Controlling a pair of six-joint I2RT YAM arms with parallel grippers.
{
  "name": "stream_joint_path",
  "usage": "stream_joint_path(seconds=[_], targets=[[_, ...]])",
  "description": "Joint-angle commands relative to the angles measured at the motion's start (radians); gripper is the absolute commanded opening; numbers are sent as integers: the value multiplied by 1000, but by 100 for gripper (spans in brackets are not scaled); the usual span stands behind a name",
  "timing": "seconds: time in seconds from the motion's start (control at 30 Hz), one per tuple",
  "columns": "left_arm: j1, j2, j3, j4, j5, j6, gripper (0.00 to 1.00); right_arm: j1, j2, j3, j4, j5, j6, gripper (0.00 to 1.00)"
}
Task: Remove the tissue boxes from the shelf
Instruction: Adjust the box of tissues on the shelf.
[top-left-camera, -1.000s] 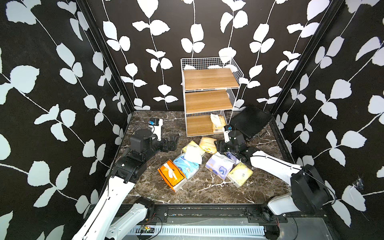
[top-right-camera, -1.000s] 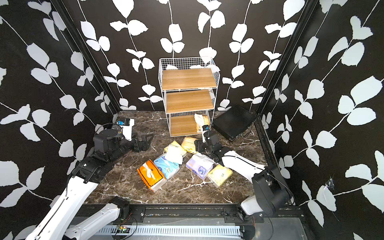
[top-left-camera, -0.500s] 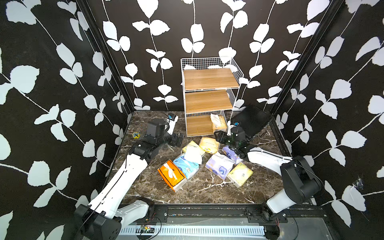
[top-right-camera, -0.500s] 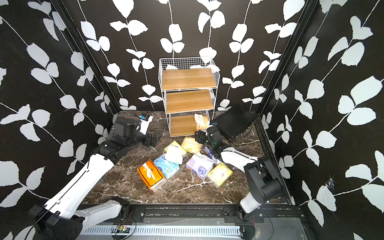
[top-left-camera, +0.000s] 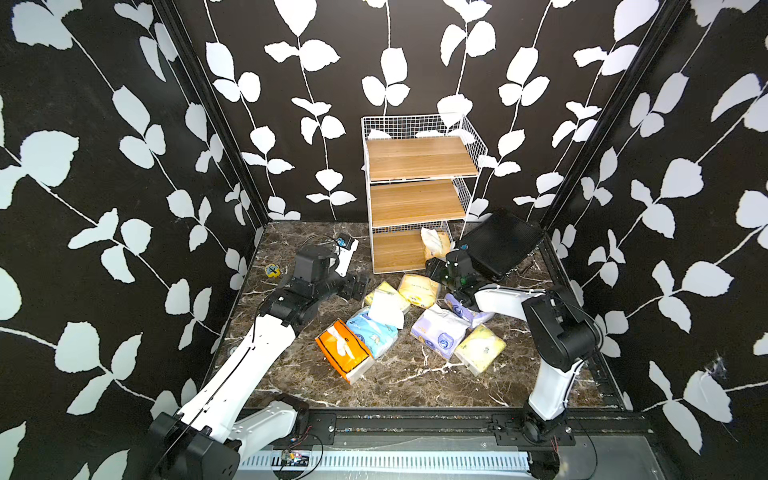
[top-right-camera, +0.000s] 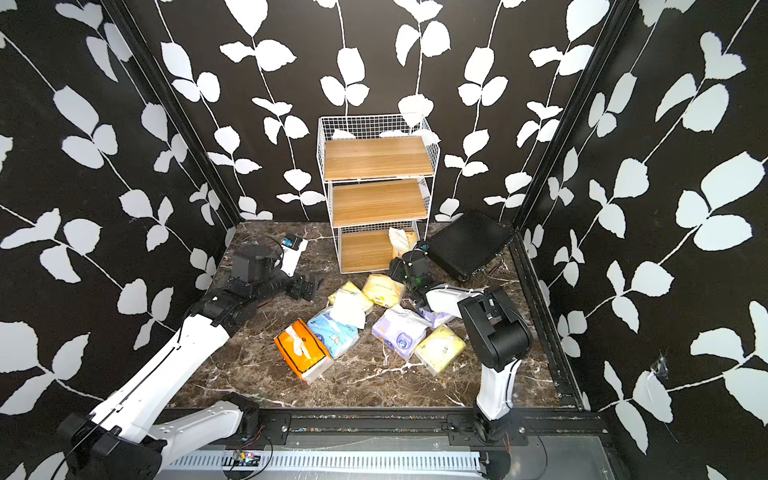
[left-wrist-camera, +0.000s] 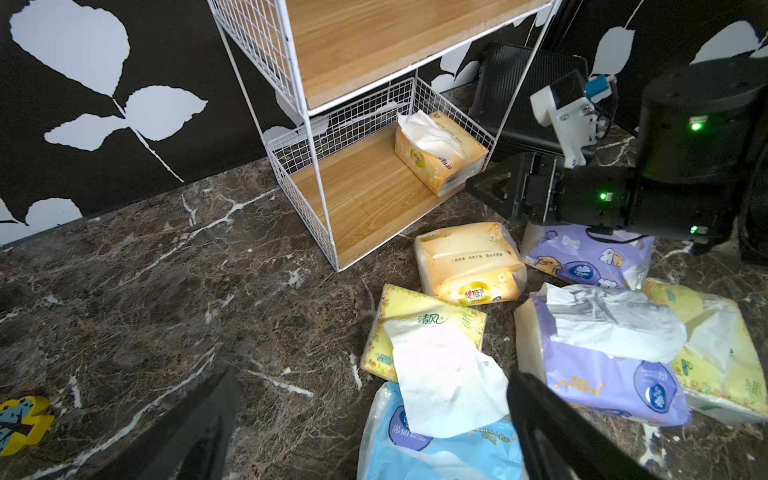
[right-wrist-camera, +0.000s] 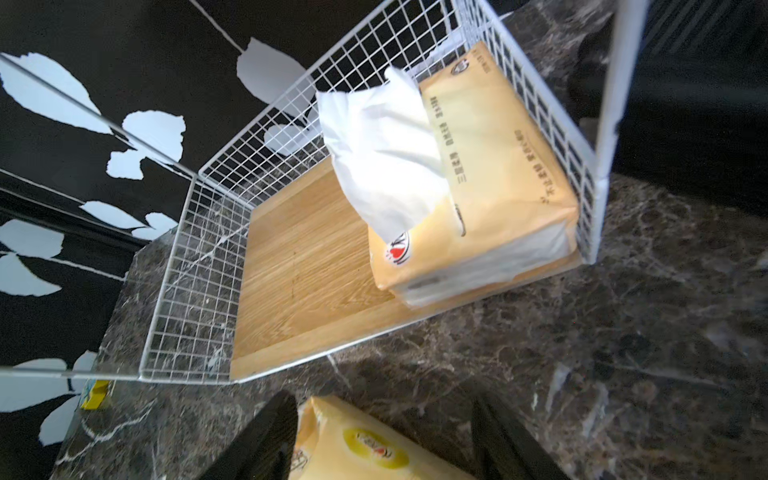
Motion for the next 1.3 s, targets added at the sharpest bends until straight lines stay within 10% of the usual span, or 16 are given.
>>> stream_joint_path(seconds=[0.0, 0.5, 1.27], targets=[[8, 0, 18, 17, -27, -35, 99, 4, 16, 60, 16, 79, -10, 69], [14, 390, 319, 171, 148, -98, 99, -65, 110, 186, -75, 43, 55, 66], [12, 285, 244, 231, 192, -97, 99, -21, 320, 323, 25, 209, 175, 66]])
